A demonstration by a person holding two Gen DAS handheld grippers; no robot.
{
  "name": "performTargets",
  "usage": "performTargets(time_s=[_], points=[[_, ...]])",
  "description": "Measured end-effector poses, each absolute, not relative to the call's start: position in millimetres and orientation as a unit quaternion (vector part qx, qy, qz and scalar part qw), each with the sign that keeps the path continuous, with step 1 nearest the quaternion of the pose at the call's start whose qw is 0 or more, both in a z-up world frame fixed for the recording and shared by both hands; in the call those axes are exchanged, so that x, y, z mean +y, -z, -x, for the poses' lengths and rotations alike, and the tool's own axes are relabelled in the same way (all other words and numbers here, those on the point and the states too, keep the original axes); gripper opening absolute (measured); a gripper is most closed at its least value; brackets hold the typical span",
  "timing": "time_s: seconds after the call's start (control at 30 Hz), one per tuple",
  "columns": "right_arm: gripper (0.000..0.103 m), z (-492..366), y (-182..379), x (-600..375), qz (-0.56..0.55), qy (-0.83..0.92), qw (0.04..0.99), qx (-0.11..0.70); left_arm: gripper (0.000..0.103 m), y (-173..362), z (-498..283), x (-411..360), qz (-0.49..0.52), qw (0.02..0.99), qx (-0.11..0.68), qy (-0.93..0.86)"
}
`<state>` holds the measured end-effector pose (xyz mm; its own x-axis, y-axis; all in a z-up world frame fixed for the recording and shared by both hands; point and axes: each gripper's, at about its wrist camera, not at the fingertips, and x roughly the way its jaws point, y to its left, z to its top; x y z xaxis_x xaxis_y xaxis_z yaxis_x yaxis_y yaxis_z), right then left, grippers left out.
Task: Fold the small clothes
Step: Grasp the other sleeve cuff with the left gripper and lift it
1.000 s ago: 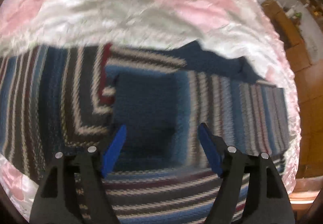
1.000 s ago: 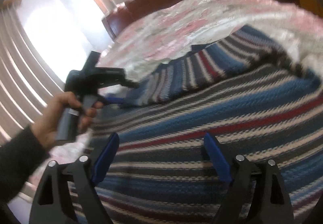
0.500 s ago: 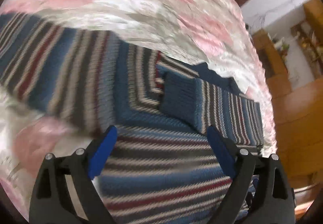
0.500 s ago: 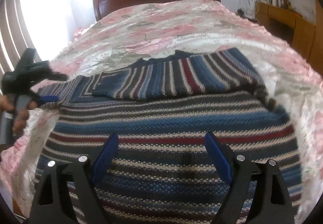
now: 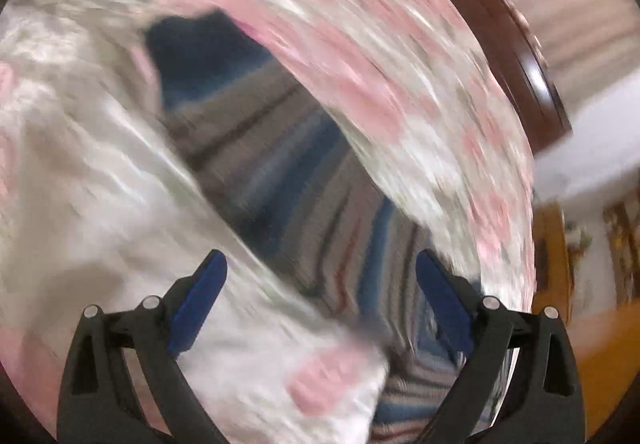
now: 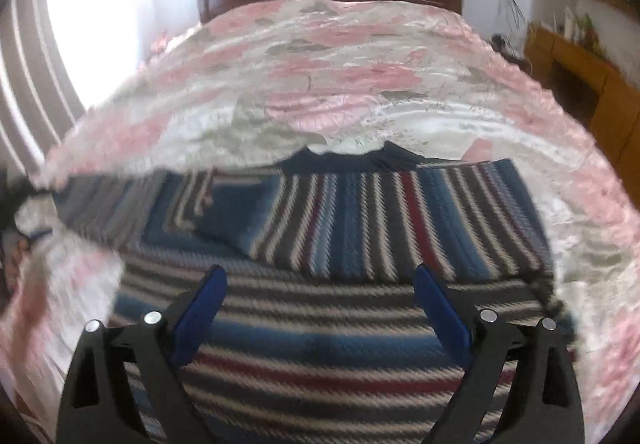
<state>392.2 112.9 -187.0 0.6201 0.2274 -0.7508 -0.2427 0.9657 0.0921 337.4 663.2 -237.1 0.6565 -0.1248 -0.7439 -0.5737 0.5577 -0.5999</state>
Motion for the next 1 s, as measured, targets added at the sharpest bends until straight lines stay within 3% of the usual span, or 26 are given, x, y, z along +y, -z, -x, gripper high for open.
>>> performTargets(time_s=[0.2,0.6,0.87,0.9,1.0], points=[[0.095,-387,231,123,0.026,-0.134,0.895,0.426,0.095,247,-346,726,0.477,0.779,0.37,-0.172],[0.095,-393,238,118,0.003,-0.135,0.897,0.42,0.093,258,-362,785,0.469,0.786,0.352,-0.199],[0.095,-390,242,124,0.01,-0.138,0.896,0.422,0.024,267,-364,794,0.462,0.775,0.379,-0.208],[0.095,-390,243,125,0.013,-0.14,0.896,0.422,0.018,266,-364,794,0.456,0.778,0.379,-0.21],[0.095,-387,242,126,0.013,-0.142,0.896,0.421,0.014,256,-364,790,0.442,0.788,0.374,-0.212]])
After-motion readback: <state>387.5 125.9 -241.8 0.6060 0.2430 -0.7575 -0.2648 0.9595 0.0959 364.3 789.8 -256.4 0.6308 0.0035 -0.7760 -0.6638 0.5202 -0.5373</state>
